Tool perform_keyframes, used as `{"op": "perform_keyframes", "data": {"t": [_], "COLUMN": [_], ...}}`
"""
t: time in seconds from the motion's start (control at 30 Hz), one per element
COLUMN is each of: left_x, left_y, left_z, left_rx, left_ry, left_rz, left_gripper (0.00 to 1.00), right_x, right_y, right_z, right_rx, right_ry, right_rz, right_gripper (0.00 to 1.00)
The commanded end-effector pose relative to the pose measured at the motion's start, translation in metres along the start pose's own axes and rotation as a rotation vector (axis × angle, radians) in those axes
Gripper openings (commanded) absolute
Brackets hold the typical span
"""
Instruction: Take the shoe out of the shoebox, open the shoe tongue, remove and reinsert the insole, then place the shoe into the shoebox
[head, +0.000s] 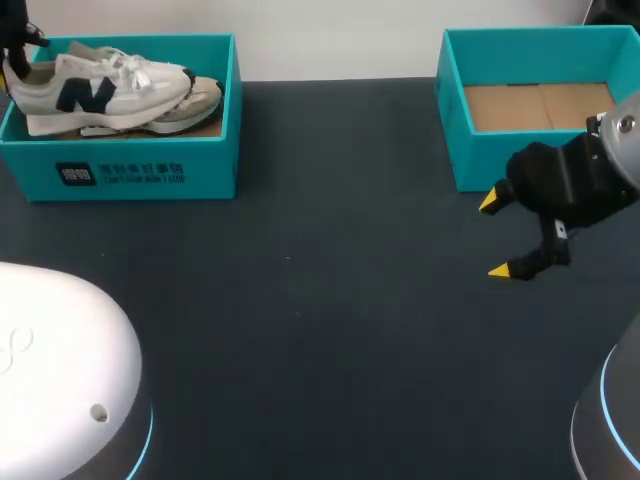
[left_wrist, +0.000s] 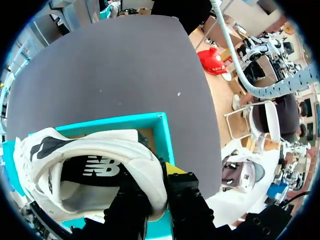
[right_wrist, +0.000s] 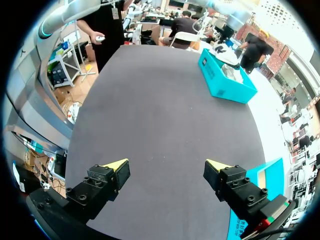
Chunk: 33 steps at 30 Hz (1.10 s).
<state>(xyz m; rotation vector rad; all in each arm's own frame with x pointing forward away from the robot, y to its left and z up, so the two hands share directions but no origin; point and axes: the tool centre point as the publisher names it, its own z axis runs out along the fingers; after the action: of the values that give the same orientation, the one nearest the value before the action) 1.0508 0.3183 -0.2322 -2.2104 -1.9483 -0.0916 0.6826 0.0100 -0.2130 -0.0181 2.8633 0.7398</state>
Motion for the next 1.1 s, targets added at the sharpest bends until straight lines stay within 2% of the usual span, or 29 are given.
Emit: {"op": "perform_keyframes", "data": {"t": [0.03,0.27,0.87,1.1], "left_x": [0.012,0.026,0.026,0.008], "left_y": [-0.001,-0.003,-0.003,-0.040], "left_z": [-0.026,-0.046,-0.046,-0.058], "left_rx": [-0.019,-0.057,-0.057,-0.100], "left_ry": [-0.008,0.016,0.016,0.000], "left_rz": [-0.015,-0.003,-0.003,-0.063], "left_gripper": [0.00,0.00,0.00,0.00], "right_x": [0.000,0.000,0.000,0.000], "right_y": [0.000,0.000,0.000,0.000], "right_z": [0.001,0.001,0.001,0.001], "right_rx": [0.002,0.002,0.002,0.002], "right_ry": [0.000,0.000,0.000,0.000], "right_rz": [0.000,0.000,0.000,0.000], "right_gripper": [1.00,1.00,1.00,1.00]}}
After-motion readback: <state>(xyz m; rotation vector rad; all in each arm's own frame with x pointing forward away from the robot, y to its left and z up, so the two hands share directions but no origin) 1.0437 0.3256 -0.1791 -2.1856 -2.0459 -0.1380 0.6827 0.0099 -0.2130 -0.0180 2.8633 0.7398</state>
